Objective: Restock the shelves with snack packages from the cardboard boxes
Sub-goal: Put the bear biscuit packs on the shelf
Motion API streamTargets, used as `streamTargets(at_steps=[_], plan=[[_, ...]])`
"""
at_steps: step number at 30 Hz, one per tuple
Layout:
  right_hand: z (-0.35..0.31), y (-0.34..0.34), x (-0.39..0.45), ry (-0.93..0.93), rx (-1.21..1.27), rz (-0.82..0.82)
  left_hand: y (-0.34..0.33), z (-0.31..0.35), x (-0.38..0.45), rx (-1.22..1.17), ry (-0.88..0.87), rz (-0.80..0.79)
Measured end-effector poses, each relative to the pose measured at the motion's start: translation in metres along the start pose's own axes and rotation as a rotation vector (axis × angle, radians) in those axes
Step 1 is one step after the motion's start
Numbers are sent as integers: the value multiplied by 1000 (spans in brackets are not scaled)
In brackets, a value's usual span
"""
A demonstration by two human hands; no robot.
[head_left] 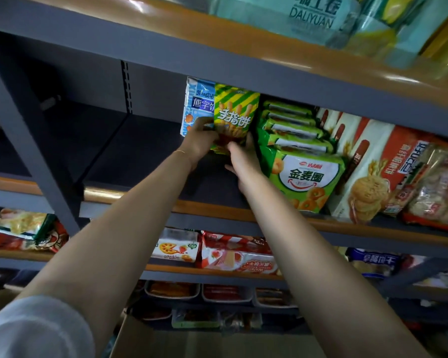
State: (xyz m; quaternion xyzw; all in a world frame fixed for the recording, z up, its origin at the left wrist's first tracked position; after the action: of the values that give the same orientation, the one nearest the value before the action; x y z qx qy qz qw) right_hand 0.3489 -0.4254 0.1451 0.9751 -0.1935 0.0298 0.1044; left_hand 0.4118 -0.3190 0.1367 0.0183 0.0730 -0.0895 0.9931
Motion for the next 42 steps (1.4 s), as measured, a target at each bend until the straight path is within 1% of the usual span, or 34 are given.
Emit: streamTargets(at_steps=[2, 6, 10, 13, 14, 16, 18, 19, 21, 23, 24, 26, 28, 30, 32, 34, 36, 38, 40, 42], plan=[[3, -2, 6, 1, -25, 20, -1, -2, 5, -53, 22, -10], [13, -7, 9, 36, -38, 45, -1, -6, 11, -88, 12, -87], [25, -9, 17, 72, -51, 50, -1, -4, 2, -5, -24, -133], [15, -8, 1, 63, -32, 37, 0, 1, -12, 55, -28, -173], [11, -7, -7, 68, -9, 29, 3, 2, -17, 71, -21, -151], [2, -3, -25, 77, 76, 16, 13, 6, -30, 43, -10, -37], [-7, -3, -46, 92, 194, -23, 29, 8, -54, -53, -66, 101], [-14, -4, -59, 112, 237, -54, 38, 9, -72, -100, -112, 140], [-28, -10, -88, 183, 269, -148, 59, 3, -116, -142, -194, 158], [-35, -23, -121, 246, 230, -263, 86, -11, -163, -137, -230, 190], [-34, -33, -137, 267, 219, -334, 101, -23, -183, -136, -225, 229], [-21, -60, -167, 263, 216, -486, 134, -60, -214, -143, -155, 342], [8, -93, -193, 203, 171, -638, 167, -113, -236, -139, -10, 484], [48, -128, -220, 105, 72, -781, 197, -178, -262, -97, 190, 617], [96, -160, -247, -19, -68, -900, 220, -242, -297, -19, 406, 703], [147, -188, -272, -129, -191, -966, 234, -297, -337, 26, 573, 767], [196, -211, -297, -270, -260, -976, 244, -338, -374, 25, 670, 829], [235, -230, -317, -428, -289, -946, 249, -367, -402, 11, 729, 857], [265, -248, -326, -616, -262, -852, 252, -391, -420, 17, 761, 867], [293, -267, -325, -816, -185, -707, 255, -411, -428, 12, 781, 868]])
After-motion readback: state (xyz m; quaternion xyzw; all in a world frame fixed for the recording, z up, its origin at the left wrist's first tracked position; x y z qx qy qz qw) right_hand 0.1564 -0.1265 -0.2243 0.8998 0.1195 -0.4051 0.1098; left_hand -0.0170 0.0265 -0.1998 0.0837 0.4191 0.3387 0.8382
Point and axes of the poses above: each hand's wrist, its own x-axis towards the middle knuckle, its own y-axis out of the back of the hand, z = x × y, the point moved 2 cm from there along x, towards the middle knuckle, and after that the axes turned 8 degrees about y, right-handed, at the moved point
